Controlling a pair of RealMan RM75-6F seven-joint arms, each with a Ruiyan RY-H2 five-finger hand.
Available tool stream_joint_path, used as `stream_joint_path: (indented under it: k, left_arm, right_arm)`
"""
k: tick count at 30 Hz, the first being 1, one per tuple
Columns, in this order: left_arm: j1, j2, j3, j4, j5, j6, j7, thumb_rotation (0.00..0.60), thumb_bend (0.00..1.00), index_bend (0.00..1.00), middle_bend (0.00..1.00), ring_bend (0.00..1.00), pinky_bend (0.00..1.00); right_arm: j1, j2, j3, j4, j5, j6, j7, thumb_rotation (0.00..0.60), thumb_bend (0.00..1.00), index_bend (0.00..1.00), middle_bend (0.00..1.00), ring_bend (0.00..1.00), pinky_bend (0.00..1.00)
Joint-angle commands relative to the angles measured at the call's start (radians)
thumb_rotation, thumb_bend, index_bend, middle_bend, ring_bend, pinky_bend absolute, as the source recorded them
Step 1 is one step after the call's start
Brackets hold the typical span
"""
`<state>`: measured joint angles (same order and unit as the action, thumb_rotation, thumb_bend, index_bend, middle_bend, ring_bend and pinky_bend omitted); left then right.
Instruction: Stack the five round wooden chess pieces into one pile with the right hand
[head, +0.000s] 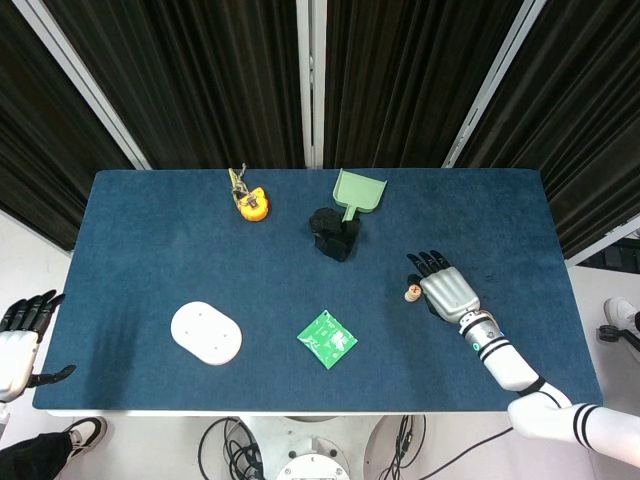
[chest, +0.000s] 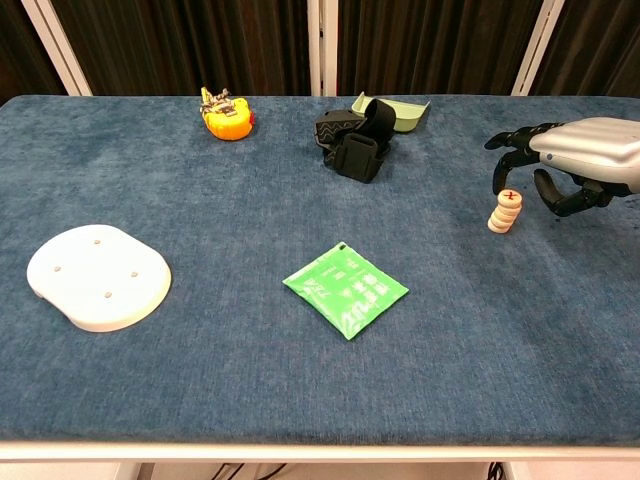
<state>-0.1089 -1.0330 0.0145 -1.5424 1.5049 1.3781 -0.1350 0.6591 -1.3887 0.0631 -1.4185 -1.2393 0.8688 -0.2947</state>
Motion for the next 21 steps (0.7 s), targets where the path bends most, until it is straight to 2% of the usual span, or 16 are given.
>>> stream_joint_path:
  k: [1,11,13,15,18,20,21]
  left_arm:
    - [-0.001,0.0,0.0,0.0,-0.001,-0.002,0.0,0.6,0.07,0.0,0.0,0.0,0.0]
    - [0.0,0.001,0.001,-0.002,-0.001,-0.001,0.005,0.6,0.07,0.0,0.0,0.0,0.0]
    - [0.0,0.0,0.001,-0.001,-0.001,-0.001,0.005,0.6,0.07,0.0,0.0,0.0,0.0]
    - [-0.001,0.0,0.001,0.0,-0.001,-0.001,0.005,0.6,0.07,0.0,0.0,0.0,0.0]
    - [0.0,0.0,-0.001,0.001,0.0,0.002,0.003,0.6,0.07,0.0,0.0,0.0,0.0]
    - [0.001,-0.001,-0.001,0.003,0.0,0.005,0.001,0.6,0.07,0.0,0.0,0.0,0.0]
    - [0.001,-0.001,-0.002,0.004,0.0,0.006,0.002,0.6,0.07,0.0,0.0,0.0,0.0]
  right_arm:
    - [-0.003,-0.001,-0.001,0.003,-0.005,0.005,0.004,0.6,0.92,0.33,0.0,0.0,0.0]
    - [-0.01,0.003,0.005,0.001,-0.012,0.026,0.009,0.6,0.91,0.33,0.0,0.0,0.0]
    - [-0.015,0.011,0.01,-0.003,-0.01,0.04,0.009,0.6,0.9,0.27,0.0,0.0,0.0]
    - [-0.025,0.024,0.016,-0.013,-0.013,0.063,0.01,0.6,0.88,0.16,0.0,0.0,0.0]
    - [-0.063,0.068,0.009,-0.044,-0.049,0.141,0.016,0.6,0.86,0.04,0.0,0.0,0.0]
    - [-0.102,0.104,-0.008,-0.066,-0.091,0.216,0.011,0.6,0.78,0.01,0.0,0.0,0.0]
    - [-0.135,0.129,-0.022,-0.08,-0.12,0.274,0.005,0.6,0.69,0.0,0.0,0.0,0.0]
